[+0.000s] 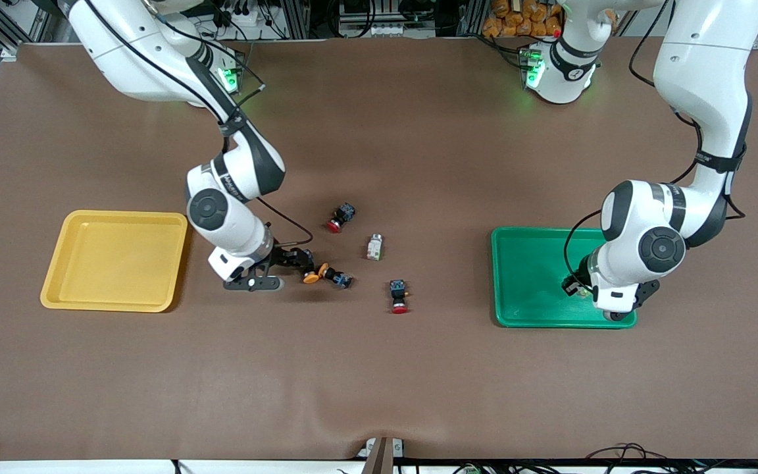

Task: Place green and yellow buttons in trays
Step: 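Carry the button to the green tray while the right gripper reaches buttons, then release the button in the green tray while the right gripper grasps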

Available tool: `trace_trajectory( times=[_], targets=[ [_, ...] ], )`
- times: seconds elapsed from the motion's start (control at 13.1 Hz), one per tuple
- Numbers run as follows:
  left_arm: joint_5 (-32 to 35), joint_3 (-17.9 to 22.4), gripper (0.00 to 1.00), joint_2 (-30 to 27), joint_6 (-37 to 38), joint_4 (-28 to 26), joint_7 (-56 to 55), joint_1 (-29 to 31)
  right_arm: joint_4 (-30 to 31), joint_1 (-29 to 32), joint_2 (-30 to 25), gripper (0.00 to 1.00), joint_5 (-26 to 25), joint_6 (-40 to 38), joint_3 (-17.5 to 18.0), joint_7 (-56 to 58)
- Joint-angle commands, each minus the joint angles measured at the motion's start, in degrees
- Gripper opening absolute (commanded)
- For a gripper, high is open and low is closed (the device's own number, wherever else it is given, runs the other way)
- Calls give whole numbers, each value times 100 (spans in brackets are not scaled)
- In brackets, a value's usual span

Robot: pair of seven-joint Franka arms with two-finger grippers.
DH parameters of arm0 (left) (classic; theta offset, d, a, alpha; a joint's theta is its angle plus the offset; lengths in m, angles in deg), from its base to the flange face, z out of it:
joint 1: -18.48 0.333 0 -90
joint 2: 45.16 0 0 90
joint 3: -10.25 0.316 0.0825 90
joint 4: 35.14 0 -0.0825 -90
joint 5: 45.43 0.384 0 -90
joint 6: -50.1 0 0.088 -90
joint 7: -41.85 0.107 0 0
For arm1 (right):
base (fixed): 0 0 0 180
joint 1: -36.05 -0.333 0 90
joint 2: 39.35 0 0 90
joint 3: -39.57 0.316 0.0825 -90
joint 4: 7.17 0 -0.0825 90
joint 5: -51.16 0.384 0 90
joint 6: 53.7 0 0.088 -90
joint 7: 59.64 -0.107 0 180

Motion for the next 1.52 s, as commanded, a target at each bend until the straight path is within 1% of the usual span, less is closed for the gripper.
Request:
trace_trajectory(
  times=[0.0,0.15,0.23,0.3,0.38,0.46,0.53,0.61,0.69,0.76,0.84,0.99,1.07,1.22,1.3,1.45],
  targets=[
    [153,-46,0,45,-311,-71,-5,159,53,-129,159,100,-596,104,61,-785],
    [170,-37,0,36,-321,-79,-5,159,132,-129,160,100,-1010,113,130,-1050],
    [170,-28,10,80,-321,-62,-5,159,141,-121,177,100,-1064,113,227,-1138],
    [179,-19,57,150,-356,-27,3,212,123,-129,247,100,-1082,139,236,-1252],
    [179,-28,100,159,-373,-18,-5,256,123,-129,274,100,-1187,270,245,-1367],
    [170,-28,100,159,-373,-9,-14,230,132,-129,318,95,-1275,315,245,-1464],
    [170,-28,100,142,-373,-18,-14,221,132,-129,327,78,-1371,324,245,-1465],
    [170,-28,100,28,-330,-9,-40,195,123,-129,344,65,-1477,324,245,-1491],
    [179,-46,100,-190,-277,-9,-41,195,123,-129,344,64,-1504,324,271,-1543],
    [179,-81,100,-358,-138,34,-41,186,123,-129,353,60,-1513,324,280,-1587],
    [179,-116,100,-455,81,148,-49,134,123,-129,353,45,-1513,324,298,-1588],
    [179,-317,100,-535,539,447,-67,63,123,-129,336,6,-1513,315,307,-1657],
    [170,-492,100,-553,558,526,-67,54,106,-103,318,0,-1513,280,316,-1658],
    [179,-757,100,-579,576,597,-76,-33,88,-59,222,0,-1504,201,316,-1641],
    [179,-792,100,-579,576,606,-67,-164,88,-7,100,0,-1504,53,324,-1606],
    [170,-802,100,-579,576,615,-119,-550,88,107,-190,0,-1504,-552,324,-1544]
  ],
)
